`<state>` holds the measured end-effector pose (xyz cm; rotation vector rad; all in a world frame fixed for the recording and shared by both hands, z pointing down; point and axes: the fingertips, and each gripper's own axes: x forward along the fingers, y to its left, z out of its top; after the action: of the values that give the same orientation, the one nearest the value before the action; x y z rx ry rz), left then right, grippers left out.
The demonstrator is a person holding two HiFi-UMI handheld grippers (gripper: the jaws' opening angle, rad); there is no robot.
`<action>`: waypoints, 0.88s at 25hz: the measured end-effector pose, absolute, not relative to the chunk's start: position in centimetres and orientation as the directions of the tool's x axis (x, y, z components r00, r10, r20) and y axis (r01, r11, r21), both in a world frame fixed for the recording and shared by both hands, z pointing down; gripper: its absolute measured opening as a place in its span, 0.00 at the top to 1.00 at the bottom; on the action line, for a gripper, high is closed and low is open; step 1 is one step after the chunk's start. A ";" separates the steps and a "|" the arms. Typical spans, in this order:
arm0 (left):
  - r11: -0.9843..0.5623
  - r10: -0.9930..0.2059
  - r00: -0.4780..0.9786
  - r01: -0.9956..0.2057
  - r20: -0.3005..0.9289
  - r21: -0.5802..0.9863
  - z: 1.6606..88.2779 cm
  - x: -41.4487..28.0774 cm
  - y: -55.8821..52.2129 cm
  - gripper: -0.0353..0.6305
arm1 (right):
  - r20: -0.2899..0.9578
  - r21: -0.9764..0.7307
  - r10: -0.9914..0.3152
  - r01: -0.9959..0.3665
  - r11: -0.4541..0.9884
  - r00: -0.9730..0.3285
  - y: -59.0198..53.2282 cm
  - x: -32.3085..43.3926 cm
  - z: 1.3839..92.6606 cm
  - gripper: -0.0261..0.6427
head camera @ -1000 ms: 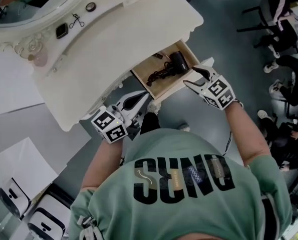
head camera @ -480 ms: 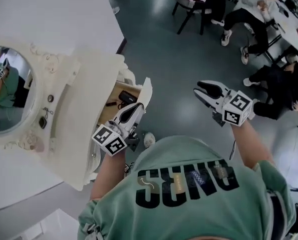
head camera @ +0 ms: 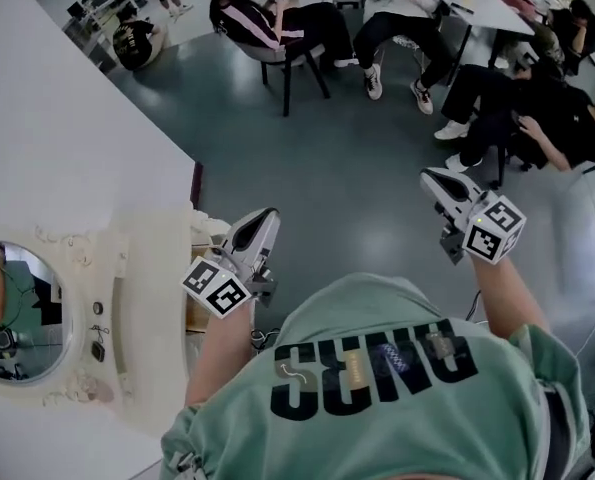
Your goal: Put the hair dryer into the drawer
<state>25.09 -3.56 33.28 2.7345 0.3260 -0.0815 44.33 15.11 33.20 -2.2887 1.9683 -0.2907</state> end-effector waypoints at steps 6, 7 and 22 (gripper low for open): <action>-0.888 0.283 0.954 0.301 -0.103 0.348 31.9 28.7 0.0 0.93 | 0.078 -0.254 -0.972 -0.939 -0.232 0.220 20.8 46.3 33.6 0.97; -0.887 0.286 0.953 0.303 -0.102 0.348 32.1 28.8 0.2 0.93 | 0.078 -0.259 -0.971 -0.936 -0.238 0.226 21.2 46.4 33.7 0.97; -0.889 0.261 0.962 0.273 -0.083 0.367 33.4 28.6 0.7 0.93 | 0.096 -0.256 -0.975 -0.941 -0.220 0.202 20.3 46.4 33.9 0.97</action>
<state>28.57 0.70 33.42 2.7298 0.3863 -0.0447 46.40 20.26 33.87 -2.3222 1.8657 -0.3573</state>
